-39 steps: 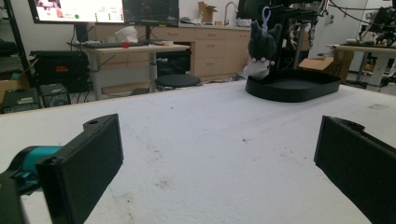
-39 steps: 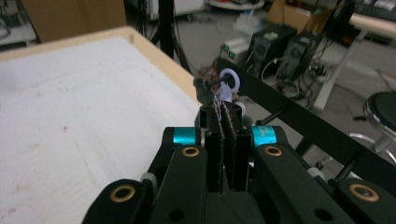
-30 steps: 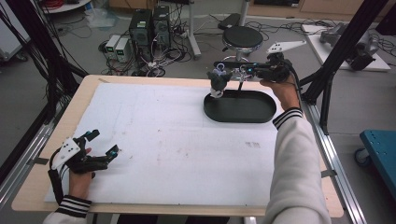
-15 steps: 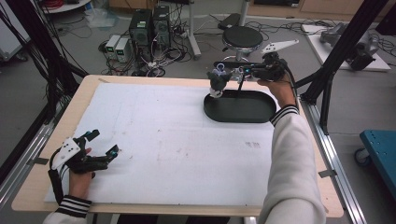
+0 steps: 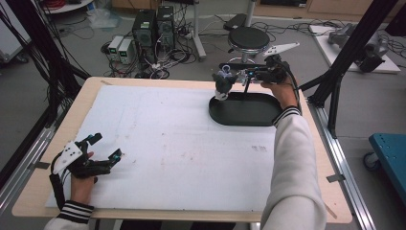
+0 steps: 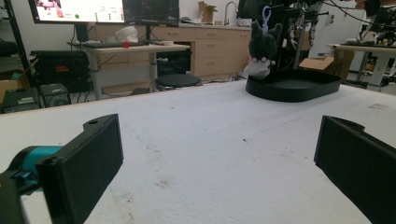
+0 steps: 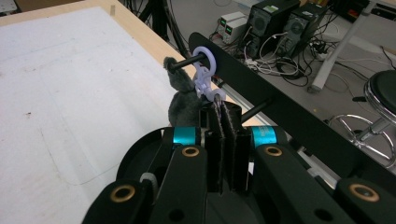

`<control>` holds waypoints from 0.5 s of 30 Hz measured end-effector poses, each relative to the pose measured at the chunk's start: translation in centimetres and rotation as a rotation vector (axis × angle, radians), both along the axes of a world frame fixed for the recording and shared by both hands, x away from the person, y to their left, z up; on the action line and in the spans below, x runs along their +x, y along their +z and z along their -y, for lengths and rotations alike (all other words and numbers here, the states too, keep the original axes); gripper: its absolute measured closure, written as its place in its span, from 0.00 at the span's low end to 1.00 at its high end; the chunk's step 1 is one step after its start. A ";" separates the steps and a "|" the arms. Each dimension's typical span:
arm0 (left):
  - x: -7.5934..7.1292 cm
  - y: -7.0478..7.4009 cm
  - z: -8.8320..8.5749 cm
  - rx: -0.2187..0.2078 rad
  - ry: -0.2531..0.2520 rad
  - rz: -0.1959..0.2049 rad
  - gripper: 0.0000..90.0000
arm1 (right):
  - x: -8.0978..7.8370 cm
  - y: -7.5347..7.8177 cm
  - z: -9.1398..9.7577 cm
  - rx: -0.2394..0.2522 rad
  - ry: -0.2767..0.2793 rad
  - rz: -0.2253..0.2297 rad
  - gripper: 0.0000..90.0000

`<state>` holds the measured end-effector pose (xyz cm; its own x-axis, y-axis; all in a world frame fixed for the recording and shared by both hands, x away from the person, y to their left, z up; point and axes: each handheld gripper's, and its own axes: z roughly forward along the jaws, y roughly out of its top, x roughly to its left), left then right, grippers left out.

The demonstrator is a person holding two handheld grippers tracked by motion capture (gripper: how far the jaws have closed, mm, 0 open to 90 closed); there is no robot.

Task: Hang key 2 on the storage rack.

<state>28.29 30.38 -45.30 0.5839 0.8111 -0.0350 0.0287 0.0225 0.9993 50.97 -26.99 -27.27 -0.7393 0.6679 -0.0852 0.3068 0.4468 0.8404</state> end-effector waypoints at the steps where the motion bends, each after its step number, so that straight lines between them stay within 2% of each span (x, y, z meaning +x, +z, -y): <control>1: 0.0 0.0 0.0 0.002 -0.001 -0.001 0.02 | 0.0 0.0 0.0 -0.005 0.000 0.001 0.98; 15: 0.0 0.0 0.0 0.000 -0.001 -0.002 0.02 | 0.7 -0.6 0.3 -0.020 -0.018 0.003 0.98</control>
<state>28.29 30.40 -45.30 0.5842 0.8108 -0.0361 0.0308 0.0222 0.9993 51.63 -27.24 -27.85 -0.7269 0.6793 -0.1005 0.3126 0.4577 0.8324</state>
